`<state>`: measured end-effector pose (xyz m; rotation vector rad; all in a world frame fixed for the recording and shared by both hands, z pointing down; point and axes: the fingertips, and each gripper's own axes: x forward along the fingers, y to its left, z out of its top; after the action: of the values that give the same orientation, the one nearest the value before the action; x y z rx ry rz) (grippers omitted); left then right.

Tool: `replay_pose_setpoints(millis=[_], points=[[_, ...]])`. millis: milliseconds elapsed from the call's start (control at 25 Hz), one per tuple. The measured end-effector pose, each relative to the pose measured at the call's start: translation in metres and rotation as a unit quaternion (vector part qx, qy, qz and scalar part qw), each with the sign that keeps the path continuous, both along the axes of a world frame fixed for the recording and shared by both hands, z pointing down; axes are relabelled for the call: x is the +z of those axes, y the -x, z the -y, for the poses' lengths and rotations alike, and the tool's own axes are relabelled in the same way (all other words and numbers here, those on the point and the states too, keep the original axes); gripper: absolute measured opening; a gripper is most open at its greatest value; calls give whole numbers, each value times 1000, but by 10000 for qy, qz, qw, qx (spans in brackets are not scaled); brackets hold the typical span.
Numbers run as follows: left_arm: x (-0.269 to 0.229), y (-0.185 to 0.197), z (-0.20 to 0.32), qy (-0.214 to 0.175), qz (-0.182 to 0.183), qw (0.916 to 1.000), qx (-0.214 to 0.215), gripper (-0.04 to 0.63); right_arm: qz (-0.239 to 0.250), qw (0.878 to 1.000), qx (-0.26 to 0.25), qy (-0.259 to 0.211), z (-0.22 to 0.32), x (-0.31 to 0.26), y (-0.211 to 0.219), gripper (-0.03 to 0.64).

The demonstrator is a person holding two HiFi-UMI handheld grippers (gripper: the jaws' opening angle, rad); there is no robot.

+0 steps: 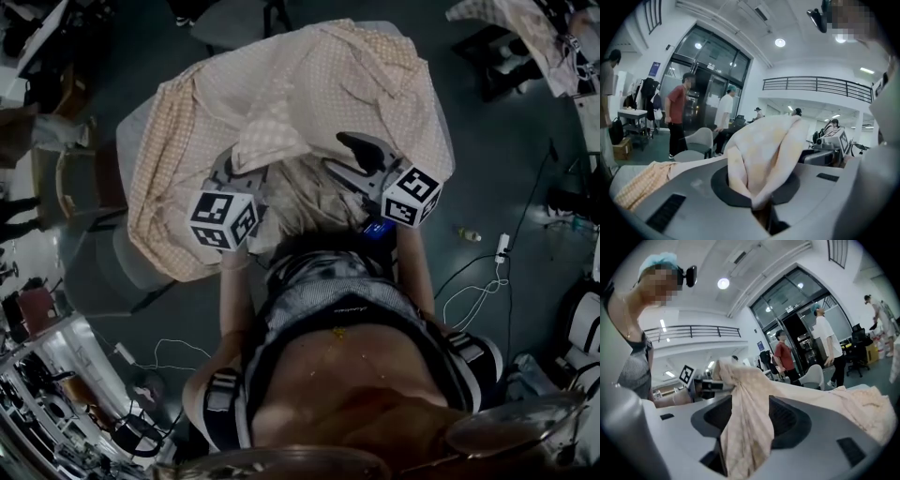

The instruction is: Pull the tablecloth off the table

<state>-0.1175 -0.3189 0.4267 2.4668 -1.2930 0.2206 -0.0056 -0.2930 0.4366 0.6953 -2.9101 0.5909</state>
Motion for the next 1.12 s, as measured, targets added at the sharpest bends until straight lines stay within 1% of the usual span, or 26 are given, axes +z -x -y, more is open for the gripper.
replay_pose_setpoints(millis=[80,160,280,360,440,560,680,720,760,800,960,1040,1120], points=[[-13,0,2,-158,42,9999,17,21,-569,9984,-25,13,0,19,-7,287],[-26,0,5,-304,33,9995,36,21,-1118,9936,-124,80,-4,42,-7,299],[-46,2,7,-526,48,9986,37,21,-1925,9807,-297,157,-15,78,-7,307],[-60,4,8,-676,95,9977,38,21,-2335,9719,-258,137,-17,95,-10,308],[-73,4,7,-761,87,9970,78,21,-2507,9680,-58,102,-13,106,-13,308],[-81,-1,2,-814,95,9965,188,21,-2422,9698,243,159,-2,113,-14,308],[-80,-8,-3,-813,7,9963,294,21,-2502,9675,369,55,5,115,-13,297],[-80,-10,-4,-812,-31,9962,311,21,-2470,9681,410,34,7,113,-13,189],[-79,-11,-5,-817,-52,9962,310,21,-2391,9699,462,60,9,111,-14,99],[-79,-11,-7,-824,-60,9961,299,21,-2278,9723,508,149,10,109,-15,78],[-74,0,-12,-767,-122,9965,303,22,-1588,9835,554,661,12,96,-13,67],[-68,6,-15,-664,-161,9970,361,22,-1222,9878,562,785,15,84,-9,67],[-56,5,-20,-506,-106,9974,496,23,-892,9912,579,788,19,69,-4,66]])
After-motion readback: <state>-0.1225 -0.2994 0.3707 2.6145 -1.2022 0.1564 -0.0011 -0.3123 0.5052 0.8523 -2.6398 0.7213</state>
